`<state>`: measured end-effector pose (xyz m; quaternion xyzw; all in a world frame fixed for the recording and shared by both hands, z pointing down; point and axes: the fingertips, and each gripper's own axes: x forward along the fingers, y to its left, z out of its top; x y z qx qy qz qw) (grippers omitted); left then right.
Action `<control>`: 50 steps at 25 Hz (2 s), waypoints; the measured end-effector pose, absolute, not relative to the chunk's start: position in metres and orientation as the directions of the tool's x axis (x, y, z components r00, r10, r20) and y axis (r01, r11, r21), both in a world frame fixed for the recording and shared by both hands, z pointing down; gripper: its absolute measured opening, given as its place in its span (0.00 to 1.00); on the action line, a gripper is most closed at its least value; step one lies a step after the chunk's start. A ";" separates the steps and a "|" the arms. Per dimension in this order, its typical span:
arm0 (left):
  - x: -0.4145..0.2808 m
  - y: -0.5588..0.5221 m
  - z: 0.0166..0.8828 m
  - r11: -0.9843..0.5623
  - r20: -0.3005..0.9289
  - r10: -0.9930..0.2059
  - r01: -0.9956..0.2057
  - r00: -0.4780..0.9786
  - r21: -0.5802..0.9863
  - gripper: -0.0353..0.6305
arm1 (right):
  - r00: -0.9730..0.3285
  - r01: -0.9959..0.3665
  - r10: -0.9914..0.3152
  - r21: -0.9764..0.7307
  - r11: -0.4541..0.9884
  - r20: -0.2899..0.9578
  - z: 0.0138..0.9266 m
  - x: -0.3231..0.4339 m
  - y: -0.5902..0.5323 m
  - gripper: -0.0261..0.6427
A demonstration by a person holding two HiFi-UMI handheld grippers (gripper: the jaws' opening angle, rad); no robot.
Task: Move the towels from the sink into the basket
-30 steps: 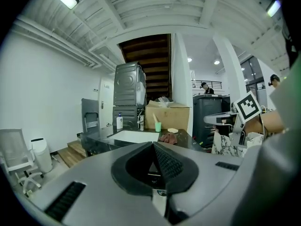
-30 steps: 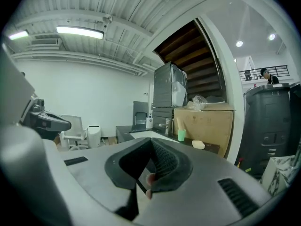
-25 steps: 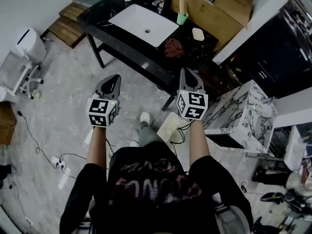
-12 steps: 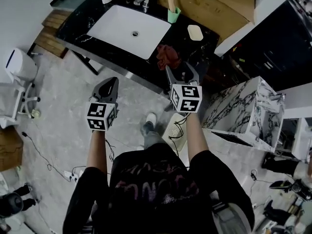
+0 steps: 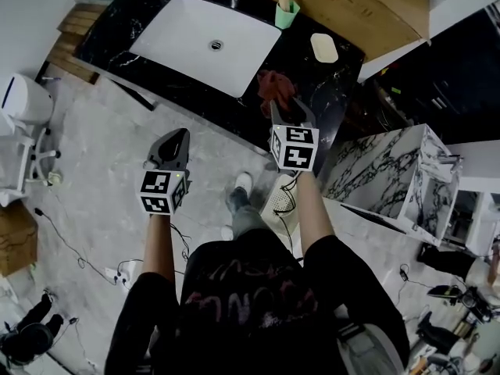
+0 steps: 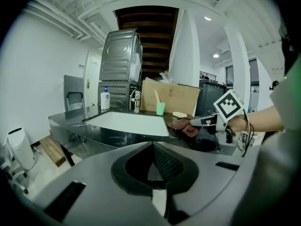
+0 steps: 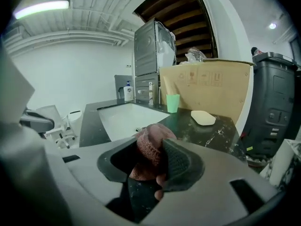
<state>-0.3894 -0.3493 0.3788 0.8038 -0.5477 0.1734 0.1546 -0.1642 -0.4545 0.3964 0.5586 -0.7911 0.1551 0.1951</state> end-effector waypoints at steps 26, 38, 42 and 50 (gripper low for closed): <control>-0.306 -0.434 0.350 -0.552 0.393 -0.755 -0.833 0.524 0.051 0.08 | -0.197 -0.979 -0.921 -0.113 0.168 0.337 0.353 -0.090 -0.468 0.16; -0.152 -0.459 0.305 -0.810 0.313 -0.546 -0.585 0.777 0.039 0.07 | 0.147 -0.974 -0.964 -0.137 -0.180 0.223 0.306 0.047 -0.407 0.16; -0.073 -0.441 0.292 -0.910 0.281 -0.391 -0.414 0.876 0.026 0.07 | 0.330 -0.928 -0.921 -0.107 -0.357 0.208 0.301 0.106 -0.347 0.16; 0.050 -0.349 0.297 -0.996 0.268 0.066 0.047 0.961 0.076 0.07 | 0.741 -0.633 -0.632 -0.077 -0.770 0.227 0.293 0.180 -0.171 0.16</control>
